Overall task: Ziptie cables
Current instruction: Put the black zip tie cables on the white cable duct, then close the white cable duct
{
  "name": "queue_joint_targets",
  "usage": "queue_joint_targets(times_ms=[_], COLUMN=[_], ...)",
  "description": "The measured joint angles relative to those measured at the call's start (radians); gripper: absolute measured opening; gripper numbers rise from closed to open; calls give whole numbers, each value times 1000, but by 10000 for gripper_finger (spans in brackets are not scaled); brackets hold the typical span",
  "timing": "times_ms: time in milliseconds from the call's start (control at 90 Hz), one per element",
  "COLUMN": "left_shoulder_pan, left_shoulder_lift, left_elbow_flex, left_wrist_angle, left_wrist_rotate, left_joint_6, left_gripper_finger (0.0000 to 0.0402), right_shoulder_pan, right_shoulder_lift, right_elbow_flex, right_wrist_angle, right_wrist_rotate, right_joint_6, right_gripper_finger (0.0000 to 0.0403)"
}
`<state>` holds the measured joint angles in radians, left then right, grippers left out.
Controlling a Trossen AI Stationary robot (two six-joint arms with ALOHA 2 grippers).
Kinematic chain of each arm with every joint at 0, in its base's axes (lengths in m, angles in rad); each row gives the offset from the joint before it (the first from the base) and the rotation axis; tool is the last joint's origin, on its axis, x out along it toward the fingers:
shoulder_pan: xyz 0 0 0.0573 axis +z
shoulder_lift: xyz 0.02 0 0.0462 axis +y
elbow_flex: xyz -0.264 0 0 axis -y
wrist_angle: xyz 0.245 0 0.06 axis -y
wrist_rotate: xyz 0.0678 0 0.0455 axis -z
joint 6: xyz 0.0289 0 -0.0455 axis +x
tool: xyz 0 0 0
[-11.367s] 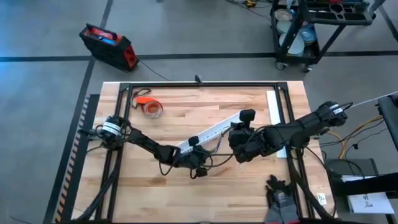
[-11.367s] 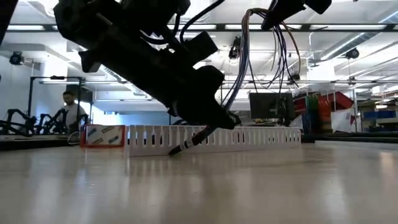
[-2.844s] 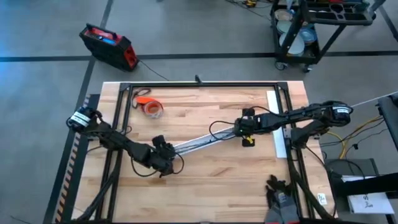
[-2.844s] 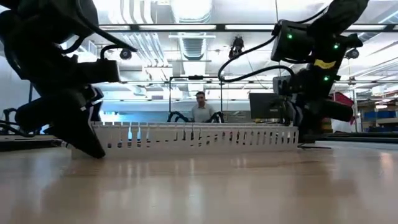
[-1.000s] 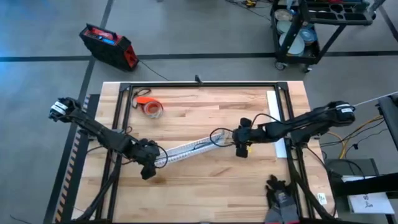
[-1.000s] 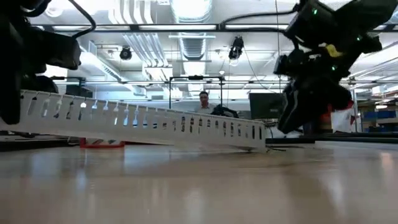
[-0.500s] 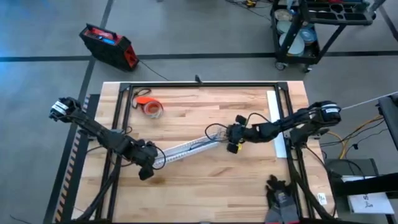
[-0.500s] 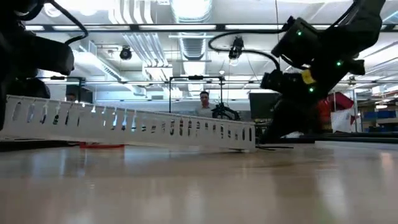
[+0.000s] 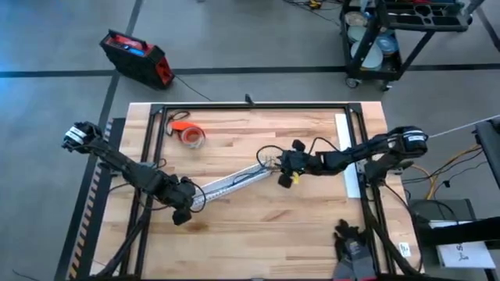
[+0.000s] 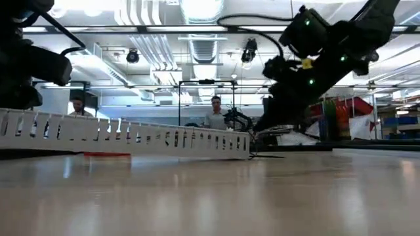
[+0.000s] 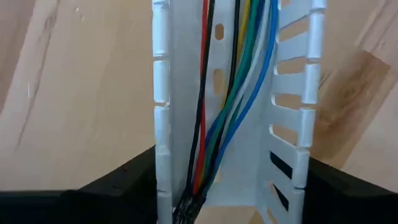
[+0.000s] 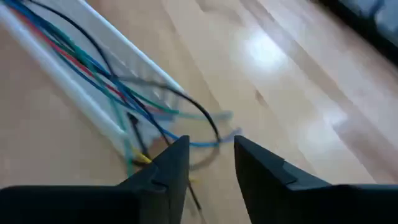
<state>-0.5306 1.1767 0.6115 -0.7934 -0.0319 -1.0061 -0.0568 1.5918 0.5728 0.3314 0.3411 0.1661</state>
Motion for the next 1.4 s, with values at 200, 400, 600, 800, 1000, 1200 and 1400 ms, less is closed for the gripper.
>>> queue_joint_targets(times_ms=[200, 400, 600, 800, 1000, 1200, 1400], left_shoulder_pan=[-4, -6, -6, -13, -27, -57, -150], left_shoulder_lift=[10, 30, 46, 44, 47, 21, 14], left_elbow_flex=[-2, -8, -13, -13, -12, 29, 75], left_wrist_angle=[1, -1, 6, 10, 7, 8, 110], left_wrist_rotate=[-5, -7, -6, -10, -18, -44, -492], left_joint_6=[-3, -29, -33, -31, -25, -63, -111], left_gripper_finger=[234, 242, 254, 244, 227, 229, 232], right_shoulder_pan=[-13, -13, -14, -13, 22, 70, 68], right_shoulder_lift=[126, 88, -8, -77, -136, -188, -222], right_elbow_flex=[43, 119, 165, 160, 146, 140, 140], right_wrist_angle=[32, -292, -423, -423, -438, -418, -423], right_wrist_rotate=[-1, 102, 184, 176, 172, 174, 124], right_joint_6=[16, -31, -103, -140, -152, -149, -111], right_gripper_finger=[145, 142, 138, 155, 171, 186, 231])
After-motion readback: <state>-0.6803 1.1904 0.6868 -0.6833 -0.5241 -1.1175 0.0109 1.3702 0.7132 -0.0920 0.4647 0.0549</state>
